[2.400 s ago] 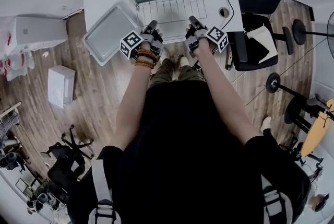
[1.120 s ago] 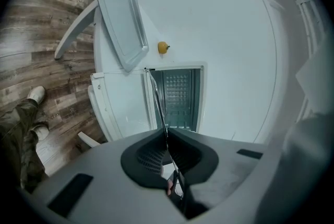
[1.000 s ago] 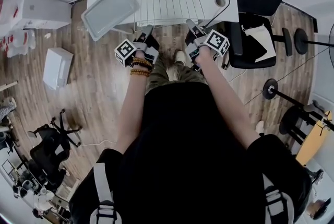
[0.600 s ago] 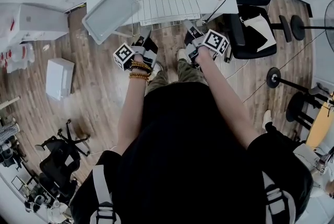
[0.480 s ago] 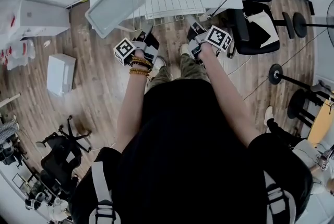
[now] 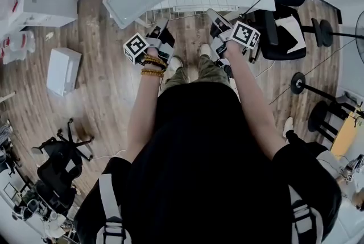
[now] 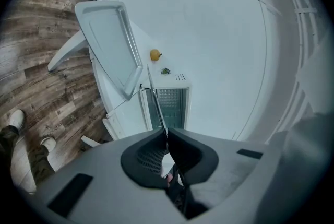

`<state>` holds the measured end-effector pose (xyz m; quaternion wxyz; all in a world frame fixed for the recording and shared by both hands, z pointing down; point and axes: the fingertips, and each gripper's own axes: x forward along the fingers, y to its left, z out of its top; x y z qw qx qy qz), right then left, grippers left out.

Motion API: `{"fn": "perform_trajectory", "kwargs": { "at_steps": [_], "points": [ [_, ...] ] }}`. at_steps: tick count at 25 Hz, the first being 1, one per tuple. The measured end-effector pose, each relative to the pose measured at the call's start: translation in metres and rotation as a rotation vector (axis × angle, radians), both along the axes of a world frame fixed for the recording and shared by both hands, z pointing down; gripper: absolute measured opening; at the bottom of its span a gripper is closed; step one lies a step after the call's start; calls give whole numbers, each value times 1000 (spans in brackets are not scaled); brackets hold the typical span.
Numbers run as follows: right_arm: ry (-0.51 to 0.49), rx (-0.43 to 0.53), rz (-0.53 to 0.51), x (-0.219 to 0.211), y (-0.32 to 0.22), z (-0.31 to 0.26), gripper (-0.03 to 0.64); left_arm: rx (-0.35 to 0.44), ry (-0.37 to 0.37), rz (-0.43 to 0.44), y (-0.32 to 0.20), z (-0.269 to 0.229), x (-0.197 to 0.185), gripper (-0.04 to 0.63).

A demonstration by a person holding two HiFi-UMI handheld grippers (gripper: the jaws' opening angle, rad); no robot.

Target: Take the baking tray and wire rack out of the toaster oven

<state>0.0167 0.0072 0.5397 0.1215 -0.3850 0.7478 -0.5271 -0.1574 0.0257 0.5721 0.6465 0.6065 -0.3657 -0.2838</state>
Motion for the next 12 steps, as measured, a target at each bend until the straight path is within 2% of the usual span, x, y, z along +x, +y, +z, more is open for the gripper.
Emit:
{"fn": "perform_trajectory", "kwargs": {
  "at_steps": [3,6,8,12],
  "points": [
    [-5,6,-23,-21,-2,-4,40,23,4,-9,-1,-7,-19,29],
    [-8,3,-48,-35,-4,-2,40,21,-31,-15,0,-7,-36,29],
    [-3,-4,-85,-47,-9,2,43,16,-43,-30,-1,-5,-47,29],
    [24,8,-181,-69,-20,3,44,12,-21,-63,0,-1,-64,29]
  ]
}}
